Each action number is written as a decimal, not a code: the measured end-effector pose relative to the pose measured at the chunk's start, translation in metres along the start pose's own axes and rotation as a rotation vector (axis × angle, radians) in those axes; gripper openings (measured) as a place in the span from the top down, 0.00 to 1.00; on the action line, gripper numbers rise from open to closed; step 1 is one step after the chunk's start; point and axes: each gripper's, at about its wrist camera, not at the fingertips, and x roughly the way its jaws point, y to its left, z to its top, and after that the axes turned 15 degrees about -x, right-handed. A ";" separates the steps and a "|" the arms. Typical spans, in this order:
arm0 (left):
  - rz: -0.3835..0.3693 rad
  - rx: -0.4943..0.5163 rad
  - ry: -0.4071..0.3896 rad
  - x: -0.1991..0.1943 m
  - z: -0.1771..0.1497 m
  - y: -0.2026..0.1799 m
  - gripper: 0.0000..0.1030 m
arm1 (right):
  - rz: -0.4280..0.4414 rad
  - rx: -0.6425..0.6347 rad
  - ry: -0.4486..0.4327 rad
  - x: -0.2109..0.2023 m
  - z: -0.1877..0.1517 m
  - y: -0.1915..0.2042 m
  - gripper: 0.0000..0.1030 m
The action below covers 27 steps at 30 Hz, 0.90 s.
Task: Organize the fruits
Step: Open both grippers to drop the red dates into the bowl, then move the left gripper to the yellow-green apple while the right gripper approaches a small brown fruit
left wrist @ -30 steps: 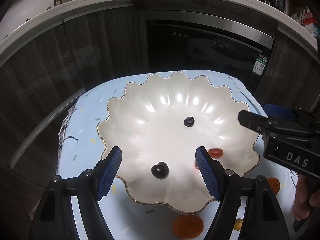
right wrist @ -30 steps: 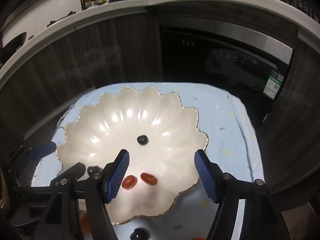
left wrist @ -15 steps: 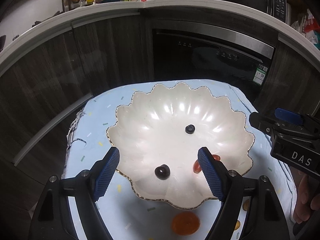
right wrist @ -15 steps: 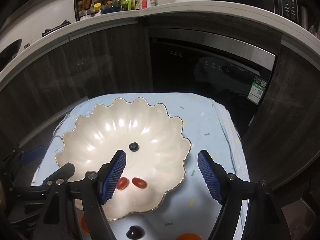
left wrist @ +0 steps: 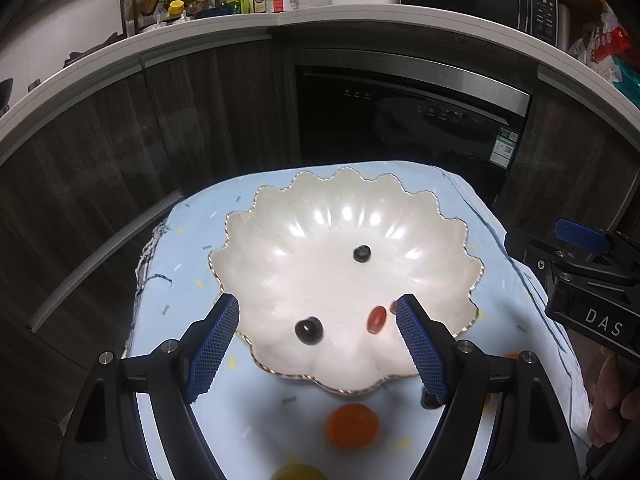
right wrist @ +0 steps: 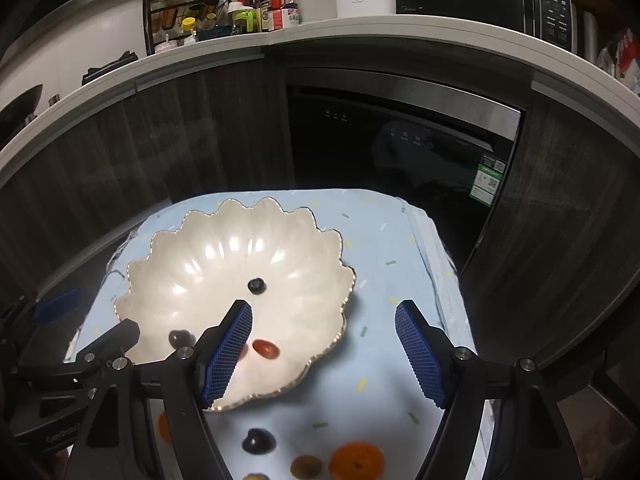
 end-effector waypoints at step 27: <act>0.000 -0.007 0.042 -0.015 -0.058 0.014 0.22 | -0.019 -0.014 -0.018 -0.033 -0.055 0.021 0.27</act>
